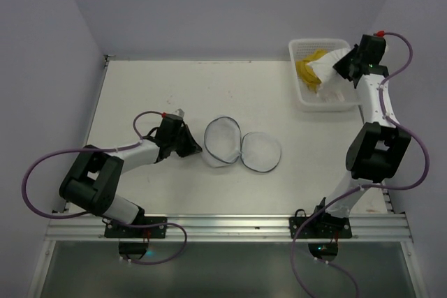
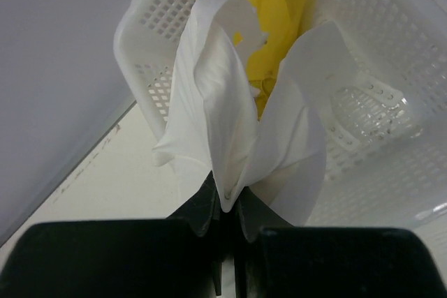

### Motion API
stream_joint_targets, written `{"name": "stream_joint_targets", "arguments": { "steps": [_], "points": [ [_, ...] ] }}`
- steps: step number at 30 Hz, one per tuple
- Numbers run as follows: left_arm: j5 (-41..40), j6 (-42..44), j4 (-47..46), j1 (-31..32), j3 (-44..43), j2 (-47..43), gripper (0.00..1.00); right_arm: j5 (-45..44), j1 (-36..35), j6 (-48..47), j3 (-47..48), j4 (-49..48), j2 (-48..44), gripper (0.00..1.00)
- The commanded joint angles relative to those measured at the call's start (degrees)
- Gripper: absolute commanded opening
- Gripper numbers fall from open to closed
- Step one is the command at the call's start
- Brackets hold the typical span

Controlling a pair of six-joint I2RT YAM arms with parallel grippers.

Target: Unzip the laundry bag and remove the bra

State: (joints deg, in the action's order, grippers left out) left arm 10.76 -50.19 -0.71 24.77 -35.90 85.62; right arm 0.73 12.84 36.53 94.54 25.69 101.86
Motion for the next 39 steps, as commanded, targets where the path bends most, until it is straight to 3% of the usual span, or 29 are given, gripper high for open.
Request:
{"name": "stream_joint_targets", "arguments": {
  "steps": [1,8,11,12,14,15,19,25,32,39],
  "points": [
    [0.9,-0.1,0.6,-0.3,-2.0,0.5,0.0,6.3,0.9,2.0,-0.1,-7.7,3.5,0.0],
    [-0.2,-0.7,2.6,-0.3,-1.9,-0.4,0.0,2.9,2.3,4.9,-5.5,-8.1,4.3,0.0],
    [-0.2,-1.1,2.5,-0.3,-1.7,-0.5,0.0,1.1,2.8,2.8,-6.8,-6.1,1.9,0.26],
    [-0.3,-1.2,2.4,-0.3,-1.6,-0.5,0.0,1.1,2.8,1.8,-5.5,-5.3,1.4,0.39],
    [-0.2,-1.5,1.9,-0.3,-1.4,-0.4,0.0,0.2,2.8,-0.9,-3.5,-3.3,0.2,0.52],
    [-0.2,-1.6,1.9,-0.3,-1.4,-0.3,0.0,-0.5,2.8,-1.8,-1.1,-0.7,-1.0,0.68],
    [0.1,-1.9,1.8,-0.3,-1.3,0.8,0.0,-1.7,2.4,-3.6,1.4,4.6,-6.1,0.87],
    [0.4,-2.4,-0.9,-0.3,-1.5,1.5,0.0,1.6,-3.4,-1.6,-8.8,5.0,-16.8,0.88],
    [-0.7,-2.2,-0.3,-0.4,-1.8,0.4,0.0,2.1,-16.3,4.5,-33.4,1.0,-25.7,0.83],
    [-3.0,-0.3,0.6,-0.5,-2.6,-0.9,0.0,5.7,-22.1,8.4,-51.6,-4.2,-27.0,0.8]
  ]
}}
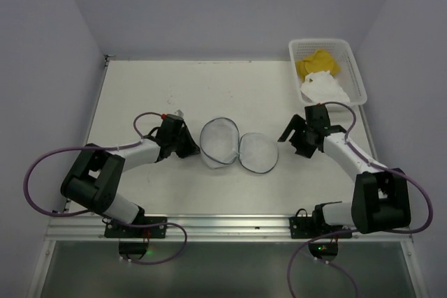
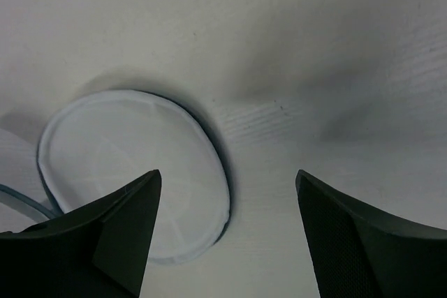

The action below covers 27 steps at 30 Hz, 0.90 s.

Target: Unzip the laundry bag and remove the bra

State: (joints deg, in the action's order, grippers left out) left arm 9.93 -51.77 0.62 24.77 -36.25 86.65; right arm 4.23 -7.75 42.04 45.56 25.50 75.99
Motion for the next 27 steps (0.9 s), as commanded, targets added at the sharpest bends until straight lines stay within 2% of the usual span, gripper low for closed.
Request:
{"name": "stream_joint_targets", "arguments": {
  "steps": [1,8,9,13,16,17,23,24,27],
  "points": [
    [-2.3,1.8,1.3,-0.5,-2.3,-2.1,0.0,2.4,-2.1,3.6,-3.6,-4.5,-0.6,0.79],
    [-3.2,2.7,2.1,-0.5,-2.5,-3.2,0.0,4.1,-7.8,7.3,-7.0,-8.7,4.4,0.7],
    [-3.3,2.7,2.4,-0.5,-2.4,-3.4,0.0,4.2,-8.1,7.9,-7.1,-9.1,5.5,0.66],
    [-3.6,3.0,2.6,-0.5,-2.2,-4.3,0.0,5.2,-8.9,8.5,-7.6,-10.5,7.8,0.61],
    [-4.0,3.3,3.1,-0.5,-2.1,-4.6,0.0,5.1,-9.5,8.8,-8.0,-11.1,8.5,0.51],
    [-4.0,3.3,3.1,-0.5,-2.1,-4.7,0.0,4.8,-9.6,8.9,-8.1,-10.9,8.3,0.41],
    [-4.7,3.1,3.2,-0.5,-2.2,-4.8,0.0,-1.8,-10.0,4.3,-2.9,-2.7,3.5,0.03],
    [-4.6,3.0,3.1,-0.5,-2.3,-4.7,0.0,-4.1,-10.3,2.1,-1.6,-1.1,2.9,0.0],
    [-3.3,3.0,3.1,-0.2,-3.8,-4.3,0.0,-9.0,-11.2,-1.8,3.8,4.6,0.2,0.0]
  ]
}}
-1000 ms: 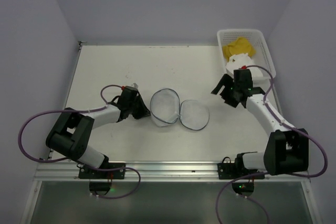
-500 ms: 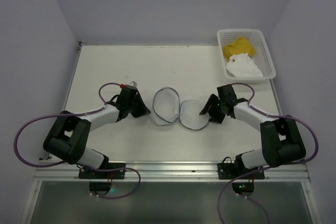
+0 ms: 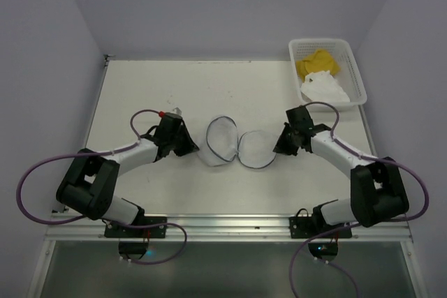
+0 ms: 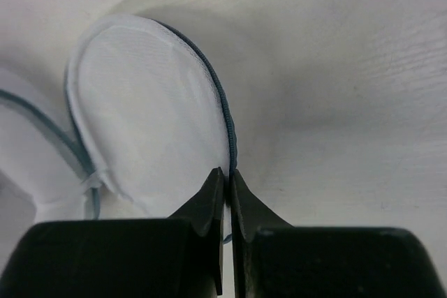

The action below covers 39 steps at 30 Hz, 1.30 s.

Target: Unzip the laundry bag and remove the bra

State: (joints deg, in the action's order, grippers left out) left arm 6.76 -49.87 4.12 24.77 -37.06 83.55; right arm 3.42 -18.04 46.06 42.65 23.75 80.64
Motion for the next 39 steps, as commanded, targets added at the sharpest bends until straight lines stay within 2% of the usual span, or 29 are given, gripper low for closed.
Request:
{"name": "stream_joint_targets", "arguments": {
  "steps": [1,5,12,18,25,30,39],
  "points": [
    [0.1,1.2,-0.3,0.1,-3.6,-1.0,0.0,-9.4,-1.5,-6.8,8.2,7.5,-5.2,0.0],
    [-1.7,1.7,0.2,2.3,-7.0,-0.5,0.0,-13.6,-4.1,-11.4,17.3,13.8,-6.0,0.0],
    [-2.3,1.3,0.0,7.9,-12.9,6.1,0.0,-17.4,-12.1,-17.7,30.6,19.7,0.0,0.0],
    [-2.5,-0.1,-1.2,10.9,-15.6,9.6,0.0,-15.9,-18.2,-18.6,36.5,19.3,8.2,0.0],
    [-2.4,-1.2,-2.9,12.1,-13.5,10.9,0.0,-13.3,-25.7,-21.4,43.0,17.3,18.5,0.0],
    [-1.4,-4.0,-7.1,12.1,-6.7,10.0,0.0,-9.7,-28.2,-22.6,41.6,12.7,22.1,0.0],
    [-1.5,-7.1,-10.5,12.1,2.2,7.7,0.0,7.3,-28.3,-20.4,25.6,-10.8,22.1,0.0]
  ]
}}
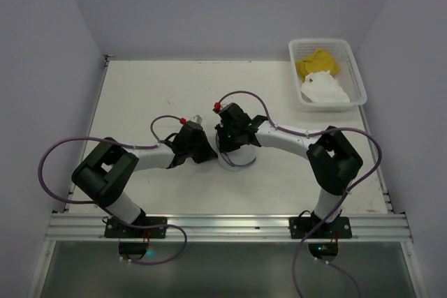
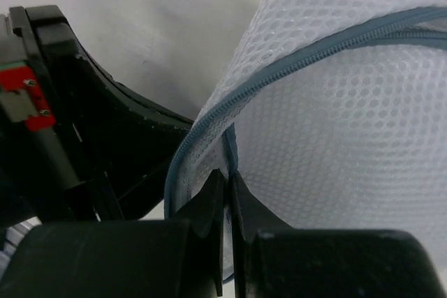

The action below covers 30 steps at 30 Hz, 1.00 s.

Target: Unzip the laundry bag and remove the bra

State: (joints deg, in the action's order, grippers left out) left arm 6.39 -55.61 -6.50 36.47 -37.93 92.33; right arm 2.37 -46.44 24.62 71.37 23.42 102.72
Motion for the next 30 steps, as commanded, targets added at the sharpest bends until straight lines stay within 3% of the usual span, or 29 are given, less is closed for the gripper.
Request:
{"name": "stream_joint_targets", "arguments": {
  "steps": [1,7,13,20,22,26,30],
  "points": [
    [-1.3,-1.6,-0.1,0.2,3.7,-1.4,0.0,9.0,0.3,1.5,-4.1,-12.3,0.1,0.0],
    [-3.9,-2.2,1.7,-0.7,8.1,-6.6,0.0,11.9,1.8,5.0,-10.7,-21.1,0.7,0.0],
    [-7.0,-2.0,6.4,-2.1,11.0,-17.3,0.06,8.6,2.6,3.2,-11.3,-18.2,-4.1,0.0],
    [-8.8,0.8,11.8,-2.5,8.2,-28.3,0.14,7.5,2.6,-0.2,-9.5,-15.0,-6.4,0.0],
    [-8.8,1.6,12.6,-2.8,7.4,-30.7,0.18,7.5,2.6,-1.2,-9.1,-14.5,-6.0,0.0],
    [-9.3,2.8,17.0,-3.8,5.8,-33.3,0.42,7.1,2.6,-1.6,-8.6,-13.7,-5.1,0.0],
    [-8.4,2.5,19.1,-4.9,7.4,-36.7,0.47,7.3,2.7,-2.1,-8.4,-13.5,-4.6,0.0]
  ]
}}
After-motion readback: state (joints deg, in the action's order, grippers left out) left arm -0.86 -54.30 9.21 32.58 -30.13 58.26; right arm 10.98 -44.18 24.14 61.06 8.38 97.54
